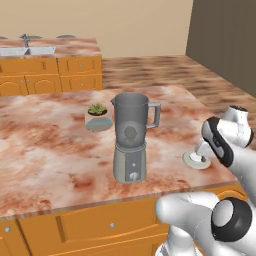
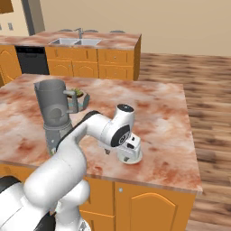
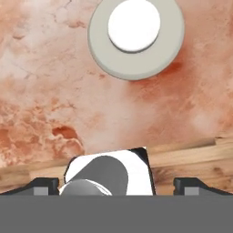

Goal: Open the blender lid, put the mango in the blender, close the lid, and start the blender.

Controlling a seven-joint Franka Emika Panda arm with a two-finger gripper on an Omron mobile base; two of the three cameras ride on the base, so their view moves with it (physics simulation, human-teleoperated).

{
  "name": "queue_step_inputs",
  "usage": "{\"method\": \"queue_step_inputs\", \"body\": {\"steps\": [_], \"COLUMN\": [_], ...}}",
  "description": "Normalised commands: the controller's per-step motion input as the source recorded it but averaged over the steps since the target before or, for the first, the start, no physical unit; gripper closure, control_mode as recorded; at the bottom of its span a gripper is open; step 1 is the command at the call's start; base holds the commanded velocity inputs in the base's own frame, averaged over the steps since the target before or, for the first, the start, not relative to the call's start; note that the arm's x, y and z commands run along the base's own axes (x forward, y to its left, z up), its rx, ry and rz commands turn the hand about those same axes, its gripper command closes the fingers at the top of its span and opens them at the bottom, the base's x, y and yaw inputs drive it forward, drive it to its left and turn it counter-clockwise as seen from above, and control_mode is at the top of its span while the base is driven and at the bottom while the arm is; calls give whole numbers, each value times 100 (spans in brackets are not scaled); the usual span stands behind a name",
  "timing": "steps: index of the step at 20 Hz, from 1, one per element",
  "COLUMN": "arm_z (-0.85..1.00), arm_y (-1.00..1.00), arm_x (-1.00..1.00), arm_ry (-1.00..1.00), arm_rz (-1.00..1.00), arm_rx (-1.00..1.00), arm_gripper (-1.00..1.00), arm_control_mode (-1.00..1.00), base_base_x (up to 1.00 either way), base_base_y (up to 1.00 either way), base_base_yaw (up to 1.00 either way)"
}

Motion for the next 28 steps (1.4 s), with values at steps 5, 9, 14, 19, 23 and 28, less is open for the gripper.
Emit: {"method": "queue_step_inputs", "body": {"steps": [5,9,14,19,23,28], "arm_z": [-17,-14,-19,-30,-36,-13], "arm_y": [-7,-29,-5,-4,0,0], "arm_x": [56,30,35,13,2,11], "arm_ry": [6,7,7,3,0,0], "arm_rz": [0,0,0,3,7,11], "arm_rx": [0,1,0,0,0,0], "arm_gripper": [-100,-100,-100,-100,-100,-100], "arm_control_mode": [-100,-100,-100,-100,-100,-100], "base_base_x": [0,0,0,0,0,0], "base_base_y": [0,0,0,0,0,0], "base_base_yaw": [0,0,0,0,0,0]}}
